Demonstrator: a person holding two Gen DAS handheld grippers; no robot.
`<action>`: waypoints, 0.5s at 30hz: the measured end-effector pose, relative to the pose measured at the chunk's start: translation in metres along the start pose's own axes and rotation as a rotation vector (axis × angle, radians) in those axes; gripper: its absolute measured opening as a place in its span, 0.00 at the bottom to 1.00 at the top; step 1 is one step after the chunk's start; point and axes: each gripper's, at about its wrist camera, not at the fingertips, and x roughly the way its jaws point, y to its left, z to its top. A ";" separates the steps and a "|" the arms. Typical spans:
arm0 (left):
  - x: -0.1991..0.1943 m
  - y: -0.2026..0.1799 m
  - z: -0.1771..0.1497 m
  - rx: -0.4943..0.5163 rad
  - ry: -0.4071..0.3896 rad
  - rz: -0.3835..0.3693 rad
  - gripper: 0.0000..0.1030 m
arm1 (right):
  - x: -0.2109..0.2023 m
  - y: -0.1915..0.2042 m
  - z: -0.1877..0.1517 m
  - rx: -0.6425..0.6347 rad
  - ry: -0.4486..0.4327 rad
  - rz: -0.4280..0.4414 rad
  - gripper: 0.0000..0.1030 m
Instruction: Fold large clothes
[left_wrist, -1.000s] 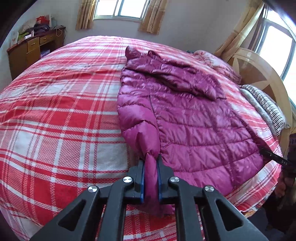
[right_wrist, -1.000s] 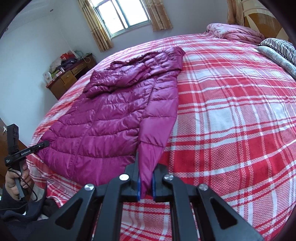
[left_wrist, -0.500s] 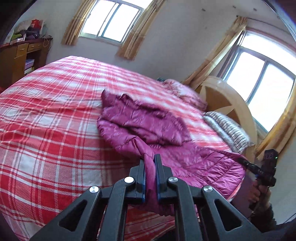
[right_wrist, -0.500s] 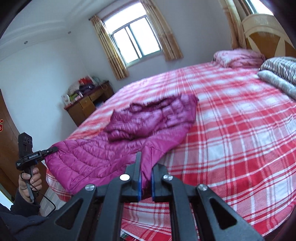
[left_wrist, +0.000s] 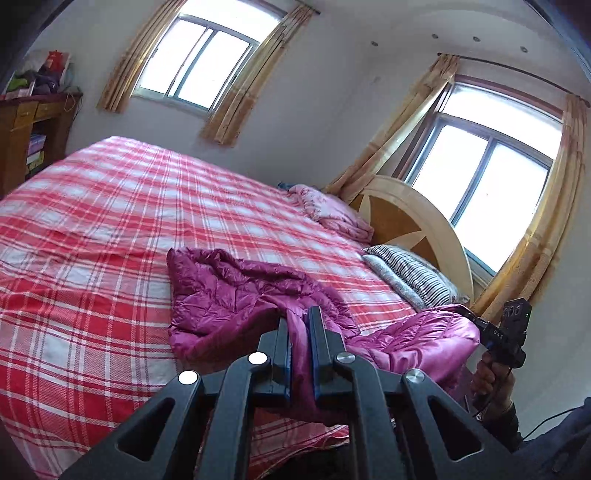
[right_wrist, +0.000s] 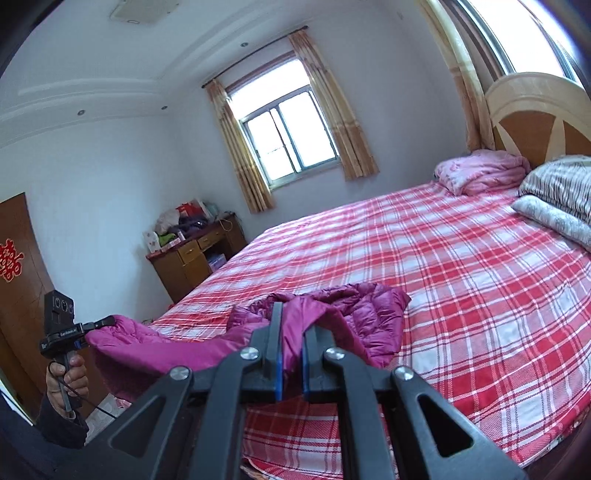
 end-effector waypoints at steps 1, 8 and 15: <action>0.011 0.008 0.001 -0.011 0.020 0.016 0.07 | 0.010 -0.004 0.000 0.012 0.016 -0.004 0.09; 0.089 0.062 0.031 -0.097 0.078 0.083 0.07 | 0.078 -0.033 0.015 0.066 0.073 -0.062 0.09; 0.152 0.090 0.058 -0.075 0.127 0.159 0.07 | 0.137 -0.050 0.034 0.074 0.116 -0.143 0.09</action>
